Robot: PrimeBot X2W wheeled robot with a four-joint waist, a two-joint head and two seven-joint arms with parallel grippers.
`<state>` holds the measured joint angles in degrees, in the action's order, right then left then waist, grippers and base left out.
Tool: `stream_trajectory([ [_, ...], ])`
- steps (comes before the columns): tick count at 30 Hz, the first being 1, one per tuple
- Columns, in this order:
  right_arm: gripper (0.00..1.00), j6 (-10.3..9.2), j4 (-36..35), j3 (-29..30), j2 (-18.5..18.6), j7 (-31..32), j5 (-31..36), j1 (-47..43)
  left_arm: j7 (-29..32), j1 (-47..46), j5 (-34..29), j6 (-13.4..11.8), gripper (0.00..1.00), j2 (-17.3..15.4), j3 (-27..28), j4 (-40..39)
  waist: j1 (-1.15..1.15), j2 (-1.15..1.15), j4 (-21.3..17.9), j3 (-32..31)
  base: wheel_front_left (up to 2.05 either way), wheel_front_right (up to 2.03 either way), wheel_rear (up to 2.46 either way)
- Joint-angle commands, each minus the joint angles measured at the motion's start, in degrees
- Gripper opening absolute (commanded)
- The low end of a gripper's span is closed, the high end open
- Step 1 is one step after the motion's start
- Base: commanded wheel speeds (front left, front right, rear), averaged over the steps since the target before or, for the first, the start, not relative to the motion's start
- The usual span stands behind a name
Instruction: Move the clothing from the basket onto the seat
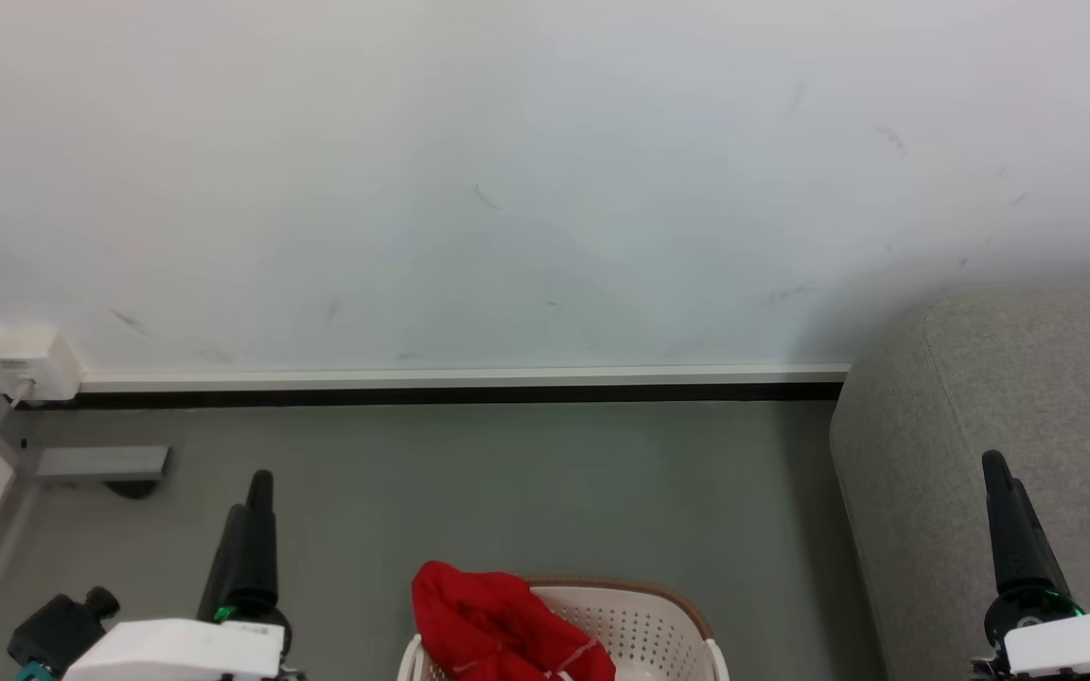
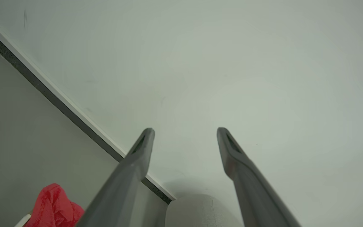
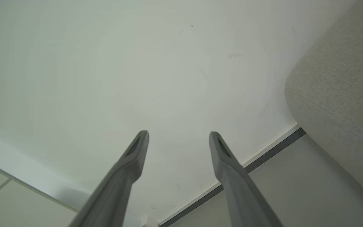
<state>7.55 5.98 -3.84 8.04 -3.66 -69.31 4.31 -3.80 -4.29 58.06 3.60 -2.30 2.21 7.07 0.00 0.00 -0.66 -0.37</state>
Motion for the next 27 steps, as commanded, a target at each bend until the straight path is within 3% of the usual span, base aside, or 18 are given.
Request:
stream_trajectory([
  [1, 1.00, -0.04, -0.8, -0.5, 1.2, -0.6, 2.0, 1.0, -0.5, -0.3, -2.0, -0.3, 1.00, -0.5, -0.1, -1.0, 0.00, 0.00, 0.0, -0.1, 0.00, 0.00, 0.00],
  [15, 1.00, -0.05, 0.0, -3.8, 3.3, -3.1, 17.5, 1.1, -3.1, 0.6, -18.6, -4.2, 1.00, -0.5, -2.0, -0.7, 0.00, 0.00, -0.2, -0.9, 0.00, 0.00, 0.00],
  [27, 1.00, -0.07, 1.6, -6.4, 4.6, -5.0, 27.1, 0.8, -4.9, 1.0, -27.8, -6.2, 1.00, -0.6, -3.3, 0.0, 0.00, 0.00, -0.2, -1.3, 0.00, 0.00, 0.00],
])
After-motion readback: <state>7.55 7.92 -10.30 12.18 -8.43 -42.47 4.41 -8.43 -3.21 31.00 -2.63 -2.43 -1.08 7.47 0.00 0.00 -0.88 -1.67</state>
